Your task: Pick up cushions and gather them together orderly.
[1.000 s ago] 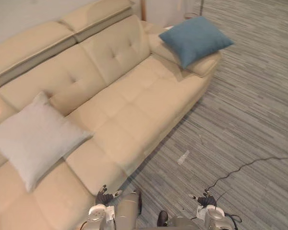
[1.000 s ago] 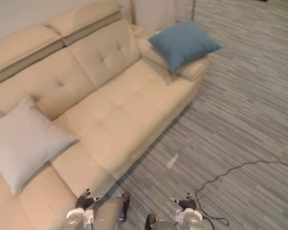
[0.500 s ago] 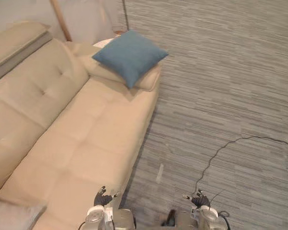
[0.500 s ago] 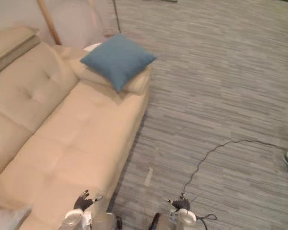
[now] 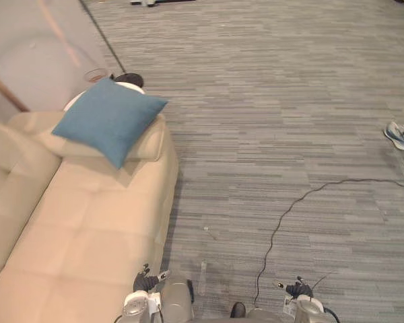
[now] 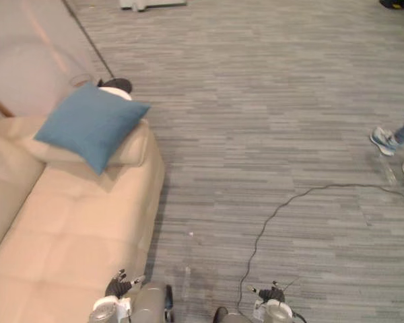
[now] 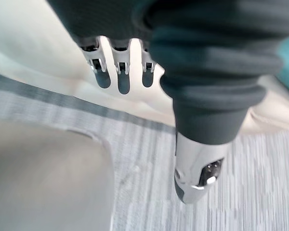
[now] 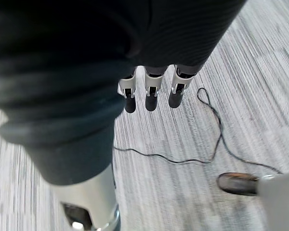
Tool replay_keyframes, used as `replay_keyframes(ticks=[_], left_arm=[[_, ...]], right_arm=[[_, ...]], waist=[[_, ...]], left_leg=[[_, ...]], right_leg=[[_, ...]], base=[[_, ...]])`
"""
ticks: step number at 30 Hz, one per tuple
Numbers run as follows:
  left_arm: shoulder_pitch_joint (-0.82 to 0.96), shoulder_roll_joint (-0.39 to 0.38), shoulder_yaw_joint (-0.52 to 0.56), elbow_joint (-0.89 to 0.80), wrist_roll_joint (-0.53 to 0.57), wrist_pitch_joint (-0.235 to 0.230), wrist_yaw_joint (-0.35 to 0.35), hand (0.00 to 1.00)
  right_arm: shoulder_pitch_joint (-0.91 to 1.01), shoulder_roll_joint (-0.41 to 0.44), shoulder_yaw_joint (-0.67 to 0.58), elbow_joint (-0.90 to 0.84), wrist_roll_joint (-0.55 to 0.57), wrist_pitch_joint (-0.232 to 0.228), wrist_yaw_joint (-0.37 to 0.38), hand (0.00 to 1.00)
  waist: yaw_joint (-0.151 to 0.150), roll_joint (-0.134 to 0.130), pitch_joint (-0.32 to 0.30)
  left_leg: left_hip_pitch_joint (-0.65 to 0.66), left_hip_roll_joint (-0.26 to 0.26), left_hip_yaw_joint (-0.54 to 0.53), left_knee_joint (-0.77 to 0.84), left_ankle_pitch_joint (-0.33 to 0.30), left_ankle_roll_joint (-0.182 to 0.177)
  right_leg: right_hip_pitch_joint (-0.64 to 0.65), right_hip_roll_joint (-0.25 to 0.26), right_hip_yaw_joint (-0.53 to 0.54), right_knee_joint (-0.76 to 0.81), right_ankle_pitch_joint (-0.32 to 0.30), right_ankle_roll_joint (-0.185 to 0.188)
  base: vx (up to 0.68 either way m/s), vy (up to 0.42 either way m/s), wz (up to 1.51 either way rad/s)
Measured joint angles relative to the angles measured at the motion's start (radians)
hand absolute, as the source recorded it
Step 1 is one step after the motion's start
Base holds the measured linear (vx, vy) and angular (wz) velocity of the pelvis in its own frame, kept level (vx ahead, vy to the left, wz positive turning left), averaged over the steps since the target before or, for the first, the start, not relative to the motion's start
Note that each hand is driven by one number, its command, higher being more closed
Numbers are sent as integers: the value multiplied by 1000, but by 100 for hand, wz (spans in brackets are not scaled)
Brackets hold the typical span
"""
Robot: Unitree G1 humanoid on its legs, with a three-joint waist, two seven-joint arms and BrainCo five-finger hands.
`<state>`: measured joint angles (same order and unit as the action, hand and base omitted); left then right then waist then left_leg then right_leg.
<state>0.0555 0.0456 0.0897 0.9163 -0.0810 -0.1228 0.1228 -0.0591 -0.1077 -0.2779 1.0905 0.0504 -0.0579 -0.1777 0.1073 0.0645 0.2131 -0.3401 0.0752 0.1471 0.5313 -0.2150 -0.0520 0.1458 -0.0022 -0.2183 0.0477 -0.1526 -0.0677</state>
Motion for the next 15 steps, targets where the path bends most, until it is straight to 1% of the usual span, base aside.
replay_keyframes(ticks=[1, 2, 3, 4, 5, 6, 7, 8, 9, 10, 11, 12, 13, 14, 15], left_arm=[[-1, -2, -1, 1, 0, 1, 0, 0], [0, -8, -3, 1, 0, 1, -2, 0], [1, -9, -4, 3, -2, 1, -2, 0], [-4, -4, -1, 3, -2, -1, -3, 0], [-7, 5, 1, 2, -2, -1, -7, 0], [-12, 8, 8, -1, -2, -1, -17, 0], [-14, 5, 8, 0, -2, -1, -20, 0], [-14, 1, 8, 2, -4, -1, -21, 0], [-15, 10, 6, 11, -4, 3, -20, 0], [-15, 16, 2, 17, -4, 6, -20, 0], [-12, 21, -19, 28, -3, 14, -21, 0], [-10, 22, -25, 28, -4, 14, -20, 0], [-6, 28, -33, 28, -4, 19, -18, 0], [-6, 27, -33, 28, -4, 20, -18, 0], [-13, 23, -32, 27, -5, 20, -18, 0]], right_arm=[[-1, 0, -4, 0, 0, 0, 0, 0], [-1, -2, -15, -1, 0, 0, -1, 0], [1, 0, -15, 0, 0, 0, -2, 0], [3, 17, -16, 2, 0, 5, -2, 0], [2, 30, -15, 0, -1, 7, 0, 0], [14, 39, -15, -1, -3, 8, 2, 0], [16, 34, -15, -1, -9, 8, 3, 0], [19, 33, -16, 0, -9, 9, 3, 0], [22, 37, -16, -1, -11, 9, 8, 0], [26, 38, -16, -1, -11, 9, 10, 0], [42, 37, -15, -5, -11, 9, 13, 0], [41, 37, -15, -6, -11, 9, 14, 0], [46, 37, -14, -6, -12, 9, 18, 0], [45, 38, -14, -8, -12, 9, 19, 0], [46, 36, -14, -15, -12, 8, 21, 0]], waist=[[2, 2, 0], [7, 15, 0], [7, 17, 0], [12, 2, 0], [6, -26, -5], [5, -60, -6], [8, -60, -6], [8, -56, -8], [7, -63, -7], [1, -66, -7], [-10, -68, -5], [-13, -66, -5], [-15, -63, -2], [-16, -61, -2], [-21, -53, 2]], left_leg=[[0, -10, 2, -80, 26, -5], [14, -28, 15, -300, 120, -12], [15, -28, 24, -334, 165, 4], [34, -35, 45, -330, 249, 76], [30, -56, 51, -308, 247, 96], [13, -82, 52, -242, 182, 116], [11, -81, 52, -200, 136, 122], [34, -72, 60, -180, 100, 110], [97, -87, 53, -170, 58, 117], [118, -92, 48, -169, 43, 118], [194, -106, 33, -168, 7, 121], [218, -110, 26, -172, -2, 121], [313, -116, -2, -219, -12, 119], [336, -115, -13, -236, -12, 119], [379, -105, -46, -271, -12, 118]], right_leg=[[9, 2, 8, -13, -3, 5], [42, 18, 24, -48, -13, 20], [56, 23, 29, -58, -21, 28], [87, 11, 44, -64, -52, 44], [95, -13, 41, -55, -78, 54], [93, -43, 43, 1, -110, 69], [60, -52, 46, 99, -125, 86], [4, -63, 59, 268, -140, 118], [-111, -99, 91, 590, -110, 228], [-137, -109, 99, 683, -98, 257], [-205, -138, 98, 896, -100, 255], [-221, -148, 87, 929, -107, 240], [-279, -184, 24, 918, -144, 176], [-296, -190, 7, 884, -152, 162], [-336, -187, -17, 764, -161, 148]], base=[[415, 64, -68], [344, 69, -36], [457, 107, -40], [485, 109, -12], [614, 109, -2], [634, 91, 14], [531, 89, 1], [615, 168, -9], [400, 133, -4], [622, 150, 27], [322, 52, 40], [640, 67, 57], [510, 4, 41], [680, -30, 60], [442, -70, 60]])
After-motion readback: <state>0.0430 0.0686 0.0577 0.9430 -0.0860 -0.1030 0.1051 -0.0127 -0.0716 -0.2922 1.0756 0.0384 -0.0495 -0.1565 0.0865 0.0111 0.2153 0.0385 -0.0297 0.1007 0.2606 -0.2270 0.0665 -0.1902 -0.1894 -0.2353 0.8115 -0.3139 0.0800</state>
